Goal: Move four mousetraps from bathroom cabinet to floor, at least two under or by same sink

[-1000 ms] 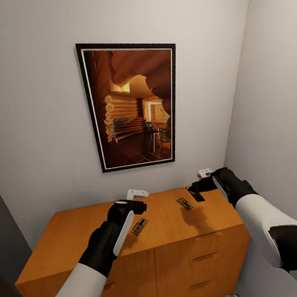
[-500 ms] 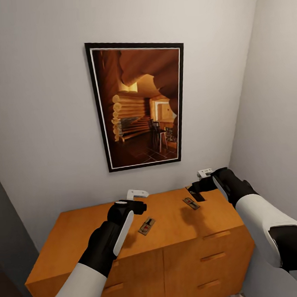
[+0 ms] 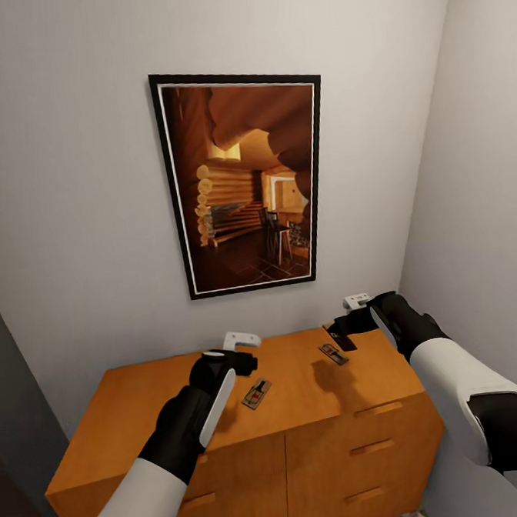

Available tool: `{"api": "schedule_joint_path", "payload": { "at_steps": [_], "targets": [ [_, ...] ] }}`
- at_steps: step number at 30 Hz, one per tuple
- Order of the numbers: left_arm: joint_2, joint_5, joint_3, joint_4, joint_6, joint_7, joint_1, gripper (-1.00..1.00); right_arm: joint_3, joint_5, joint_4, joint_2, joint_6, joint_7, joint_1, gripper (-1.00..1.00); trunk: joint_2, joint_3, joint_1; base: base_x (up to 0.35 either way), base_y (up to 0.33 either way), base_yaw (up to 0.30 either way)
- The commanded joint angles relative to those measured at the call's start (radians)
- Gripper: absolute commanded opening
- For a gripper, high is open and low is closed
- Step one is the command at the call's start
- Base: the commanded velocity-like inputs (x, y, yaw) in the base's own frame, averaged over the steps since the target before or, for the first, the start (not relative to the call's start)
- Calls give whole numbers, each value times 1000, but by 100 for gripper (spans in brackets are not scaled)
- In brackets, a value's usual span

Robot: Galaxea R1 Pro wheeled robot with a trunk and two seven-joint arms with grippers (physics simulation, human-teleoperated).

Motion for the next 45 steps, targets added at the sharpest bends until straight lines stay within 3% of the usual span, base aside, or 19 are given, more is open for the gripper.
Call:
{"api": "schedule_joint_path", "payload": {
  "at_steps": [1,11,22,32,34,37,40,42,45],
  "targets": [
    [0,10,-8,1,6,8,-1,100,4,10,-2,-1,2,9,-1,-100,-2,-2,1,0,0,0],
    [0,9,-55,73,15,5,-2,100,4,13,-2,-1,1,-1,-1,-100,-2,-2,1,0,0,0],
    [0,2,-58,85,9,15,-8,100,1,7,-4,-1,-14,0,-1,-100,-2,-2,1,0,0,0],
    [0,-95,-57,98,12,5,-27,100,-4,8,-9,-1,-66,3,-1,-100,-2,-2,1,0,0,0],
    [0,-101,-57,133,13,-6,-53,100,-5,7,-11,-1,-67,3,-1,-100,-2,-2,1,0,0,0],
    [0,-105,-58,267,9,-63,-133,100,-6,5,-14,-1,-68,3,-1,-100,-2,-2,1,0,0,0],
    [0,-104,-59,511,-5,-153,-259,100,-7,3,-16,0,-69,4,-1,-100,-2,-2,1,0,0,0],
    [0,-104,-60,647,-31,-202,-314,100,-9,3,-16,0,-70,4,-1,-100,-2,-2,1,0,0,0],
    [0,-104,-62,749,-83,-249,-353,100,-12,0,-16,1,-71,5,-1,-100,-2,-2,1,0,0,0]
  ]
}}
